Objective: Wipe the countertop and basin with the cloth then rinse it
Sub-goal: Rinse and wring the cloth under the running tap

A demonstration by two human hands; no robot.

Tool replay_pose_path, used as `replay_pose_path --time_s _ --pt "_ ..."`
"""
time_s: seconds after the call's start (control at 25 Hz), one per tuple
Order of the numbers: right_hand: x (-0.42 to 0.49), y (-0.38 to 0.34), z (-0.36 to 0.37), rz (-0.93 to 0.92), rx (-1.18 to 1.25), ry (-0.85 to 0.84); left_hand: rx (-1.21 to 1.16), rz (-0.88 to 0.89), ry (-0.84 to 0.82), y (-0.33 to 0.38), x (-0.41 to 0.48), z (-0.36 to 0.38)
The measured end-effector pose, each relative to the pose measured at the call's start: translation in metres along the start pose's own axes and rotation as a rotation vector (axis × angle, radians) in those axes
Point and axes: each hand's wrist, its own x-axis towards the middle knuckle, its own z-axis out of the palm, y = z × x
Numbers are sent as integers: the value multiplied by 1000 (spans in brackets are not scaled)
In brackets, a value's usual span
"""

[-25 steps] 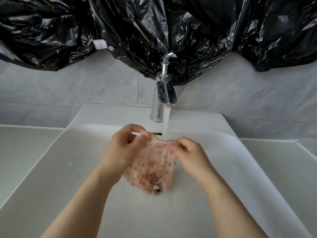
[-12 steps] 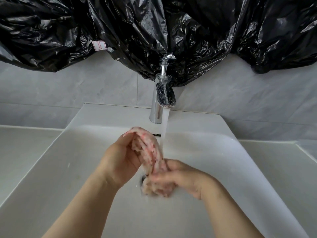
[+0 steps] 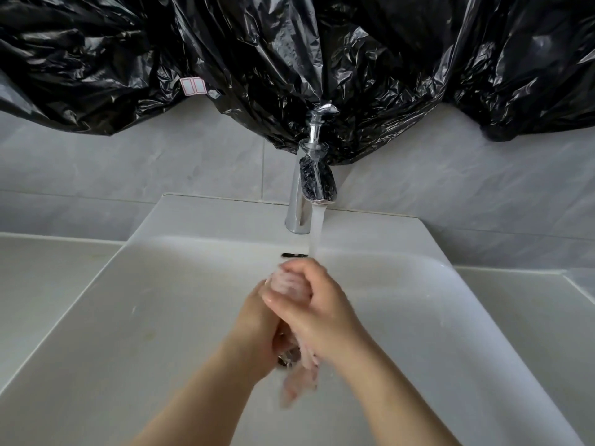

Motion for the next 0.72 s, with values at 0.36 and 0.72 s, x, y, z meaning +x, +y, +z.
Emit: replay_pose_path --time_s 0.36,0.72 --pt "19 2 6 224 -359 286 -35 -256 -1 -2 -4 15" --pt "33 23 -9 304 -29 495 -7 -185 -142 3 -2 14"
